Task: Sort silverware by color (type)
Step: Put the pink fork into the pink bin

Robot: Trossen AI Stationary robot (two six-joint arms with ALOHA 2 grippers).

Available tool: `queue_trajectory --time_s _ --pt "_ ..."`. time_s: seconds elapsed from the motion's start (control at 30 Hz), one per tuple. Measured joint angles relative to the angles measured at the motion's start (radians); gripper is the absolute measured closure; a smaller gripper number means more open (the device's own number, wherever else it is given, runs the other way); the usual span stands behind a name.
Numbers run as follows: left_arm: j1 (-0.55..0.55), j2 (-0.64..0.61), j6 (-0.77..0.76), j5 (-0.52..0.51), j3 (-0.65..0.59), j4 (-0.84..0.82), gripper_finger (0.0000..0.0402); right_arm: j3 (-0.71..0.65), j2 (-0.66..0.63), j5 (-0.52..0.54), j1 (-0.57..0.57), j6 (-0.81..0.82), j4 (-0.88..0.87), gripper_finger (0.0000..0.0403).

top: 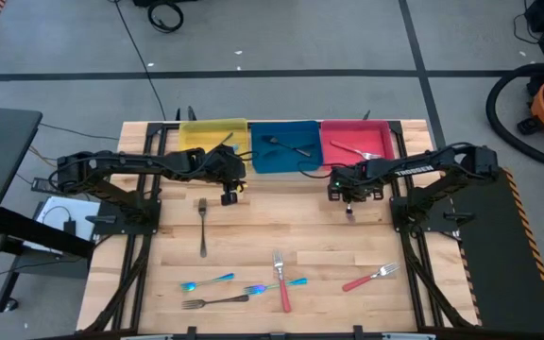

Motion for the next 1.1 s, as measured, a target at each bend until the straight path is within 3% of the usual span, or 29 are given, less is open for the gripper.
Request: queue_trajectory --time_s 0.27,0.73,0.9,1.1 --pt "0.0 0.0 0.0 0.0 0.0 -0.001 0.0294 0.009 0.0 -0.031 0.009 -0.061 -0.014 0.0355" --pt "0.0 0.0 -0.001 0.0 0.0 -0.002 0.0294 0.208 -0.007 -0.056 0.07 -0.198 -0.235 0.0355" --pt "0.0 0.0 -0.001 0.0 0.0 -0.002 0.0294 0.328 -0.008 0.019 0.06 -0.294 -0.334 0.0355" --pt "0.0 0.0 -0.006 0.0 0.0 -0.002 0.0294 0.468 -0.008 0.125 -0.044 -0.468 -0.406 0.0356"
